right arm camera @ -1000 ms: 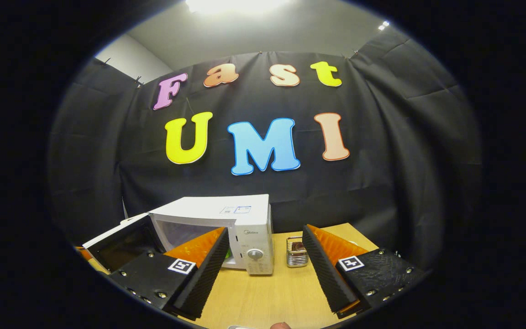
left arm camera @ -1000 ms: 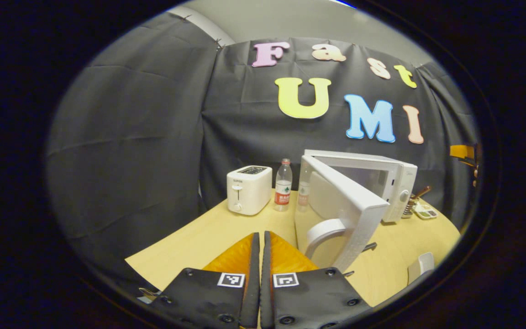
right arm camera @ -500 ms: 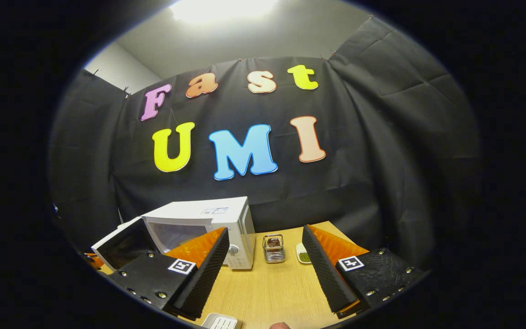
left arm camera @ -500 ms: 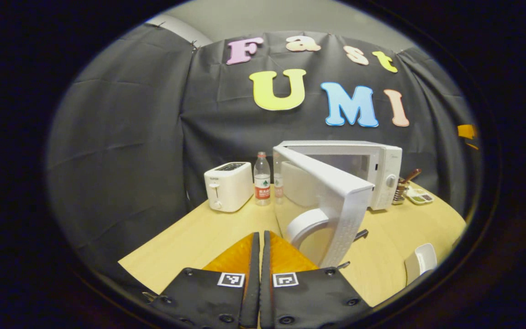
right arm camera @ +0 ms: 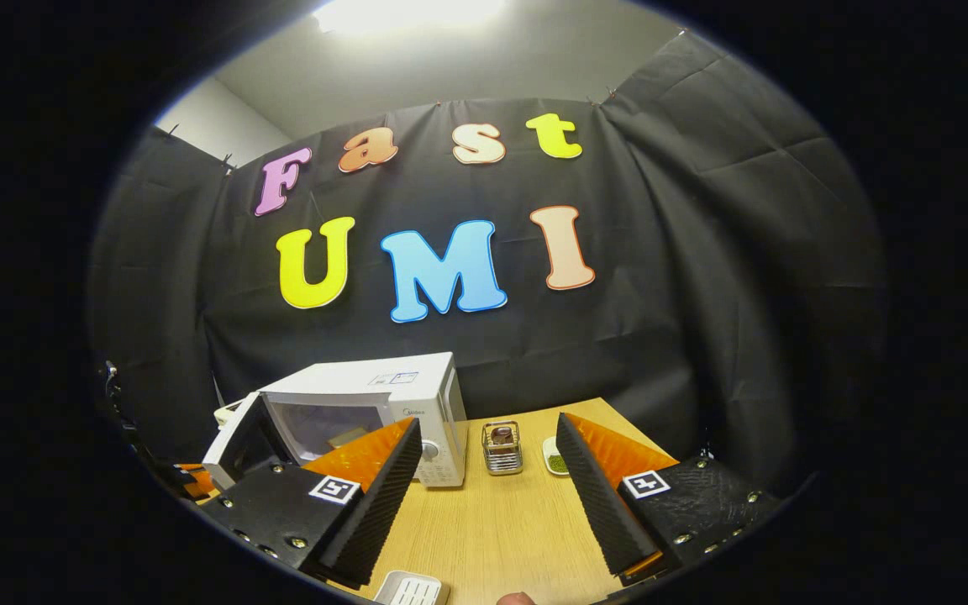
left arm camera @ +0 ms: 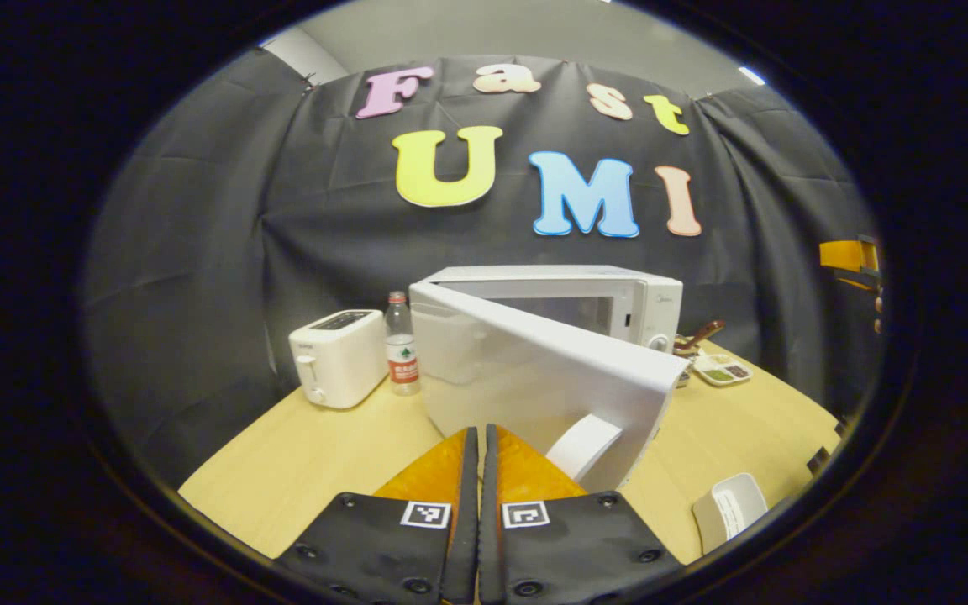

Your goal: Open the microwave oven with the left hand, put the food in, and close the microwave oven.

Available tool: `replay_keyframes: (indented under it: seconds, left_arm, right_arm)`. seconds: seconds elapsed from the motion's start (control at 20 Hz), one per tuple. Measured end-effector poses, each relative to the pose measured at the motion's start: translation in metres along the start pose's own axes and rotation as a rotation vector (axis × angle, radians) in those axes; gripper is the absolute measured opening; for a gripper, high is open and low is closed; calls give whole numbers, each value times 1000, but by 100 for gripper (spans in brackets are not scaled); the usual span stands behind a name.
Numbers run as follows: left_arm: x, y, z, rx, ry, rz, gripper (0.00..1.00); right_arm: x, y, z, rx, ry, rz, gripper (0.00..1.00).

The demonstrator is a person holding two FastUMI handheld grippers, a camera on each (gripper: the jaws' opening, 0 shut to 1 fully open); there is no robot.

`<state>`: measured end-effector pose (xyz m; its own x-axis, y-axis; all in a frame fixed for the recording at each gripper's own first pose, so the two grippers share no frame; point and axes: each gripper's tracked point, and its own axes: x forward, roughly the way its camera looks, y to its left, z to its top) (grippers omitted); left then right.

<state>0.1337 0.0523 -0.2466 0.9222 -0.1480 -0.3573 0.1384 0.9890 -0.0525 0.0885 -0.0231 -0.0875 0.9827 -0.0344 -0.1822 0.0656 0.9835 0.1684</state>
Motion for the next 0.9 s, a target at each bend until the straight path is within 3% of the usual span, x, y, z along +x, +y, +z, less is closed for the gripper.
replay_keyframes:
  seconds: [0.35,0.6,0.9]
  left_arm:
    - [54,-53,23,30,-20,-194,8]
    - [93,-87,36,44,-30,-314,8]
    - [139,-130,43,98,-34,-405,8]
  right_arm:
    - [0,14,5,-17,-10,-49,98]
    - [-8,3,6,-17,-14,-137,98]
    - [-26,-25,8,-3,-30,-274,98]
